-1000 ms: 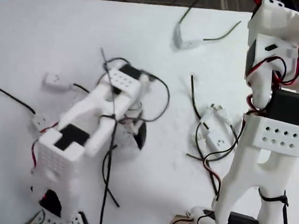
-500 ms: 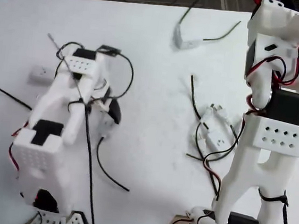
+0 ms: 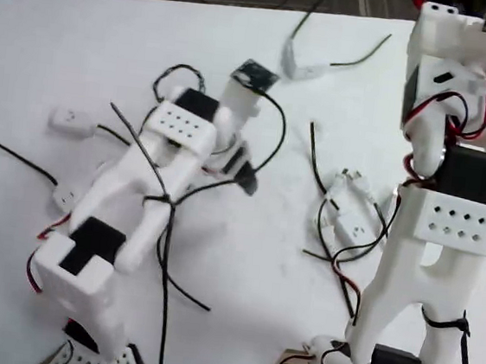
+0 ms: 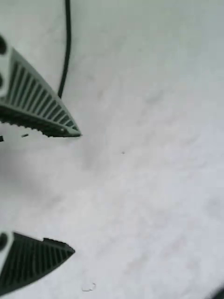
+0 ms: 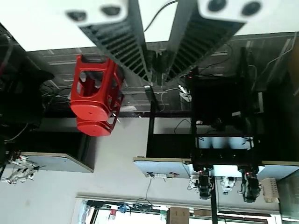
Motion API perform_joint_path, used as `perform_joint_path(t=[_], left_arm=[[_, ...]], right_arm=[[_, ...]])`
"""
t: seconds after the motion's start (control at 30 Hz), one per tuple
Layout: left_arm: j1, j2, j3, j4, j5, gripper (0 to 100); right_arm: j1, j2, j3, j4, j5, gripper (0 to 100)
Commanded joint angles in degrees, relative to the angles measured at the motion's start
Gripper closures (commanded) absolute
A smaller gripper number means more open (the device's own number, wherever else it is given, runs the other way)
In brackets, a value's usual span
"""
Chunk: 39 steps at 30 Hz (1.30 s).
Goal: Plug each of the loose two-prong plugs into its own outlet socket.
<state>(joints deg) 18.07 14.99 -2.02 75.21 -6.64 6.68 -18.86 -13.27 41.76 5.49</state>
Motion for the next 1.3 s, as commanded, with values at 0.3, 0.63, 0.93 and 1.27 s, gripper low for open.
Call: perform_joint_path(t=[0.3, 0.63, 0.93, 1.27], left_arm=[[1.6, 0.0, -1.0, -12.4, 15.6, 66], [14.1, 14.5, -14.2, -20.6, 24.0, 66], [16.7, 32.7, -37.7, -17.2, 24.0, 66], [21.3, 49.0, -62.0, -5.9, 24.0, 66]], right_arm=[[1.0, 12.6, -12.9, 3.2, -4.3, 98.1], [10.1, 27.6, -30.2, 13.3, -1.1, 98.1], [10.6, 29.8, -33.3, 14.5, -1.1, 98.1], [10.6, 29.8, -33.4, 14.5, -1.5, 98.1]])
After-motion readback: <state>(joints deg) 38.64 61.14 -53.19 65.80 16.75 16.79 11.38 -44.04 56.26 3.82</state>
